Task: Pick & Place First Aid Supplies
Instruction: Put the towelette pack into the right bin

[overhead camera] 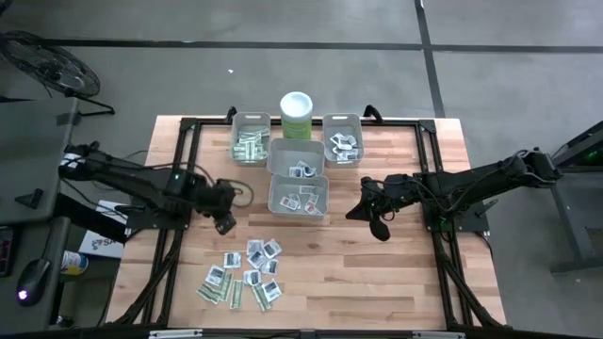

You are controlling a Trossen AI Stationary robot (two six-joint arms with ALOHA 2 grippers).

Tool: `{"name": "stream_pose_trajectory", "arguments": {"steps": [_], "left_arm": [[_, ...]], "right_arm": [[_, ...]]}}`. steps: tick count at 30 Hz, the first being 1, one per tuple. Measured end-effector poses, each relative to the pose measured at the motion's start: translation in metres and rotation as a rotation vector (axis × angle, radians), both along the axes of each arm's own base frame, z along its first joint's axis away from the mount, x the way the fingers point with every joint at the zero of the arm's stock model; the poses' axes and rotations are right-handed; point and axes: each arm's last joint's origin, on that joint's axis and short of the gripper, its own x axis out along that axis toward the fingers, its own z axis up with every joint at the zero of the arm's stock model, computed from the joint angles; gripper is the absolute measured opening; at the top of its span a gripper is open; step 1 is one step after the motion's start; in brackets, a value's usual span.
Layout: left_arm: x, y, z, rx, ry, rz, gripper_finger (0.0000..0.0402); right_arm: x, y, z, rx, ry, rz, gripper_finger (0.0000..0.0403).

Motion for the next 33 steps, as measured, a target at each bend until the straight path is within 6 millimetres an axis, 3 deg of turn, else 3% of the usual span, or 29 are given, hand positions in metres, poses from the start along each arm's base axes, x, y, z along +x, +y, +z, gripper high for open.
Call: {"name": "stream_pose_trajectory", "arguments": {"steps": [10,19,33], "left_arm": [[-0.004,-0.046,-0.002,-0.025,-0.048,-0.087,0.0163],[0.005,-0.084,-0.027,-0.017,0.034,-0.181,0.0163],[0.021,-0.106,-0.064,-0.017,0.162,-0.232,0.0163]], "right_arm": [[0.000,0.000,0.000,0.000,0.000,0.000,0.0009],[0.000,0.000,0.000,0.000,0.000,0.000,0.0005],[0.000,0.000,0.000,0.000,0.001,0.000,0.0005]]}}
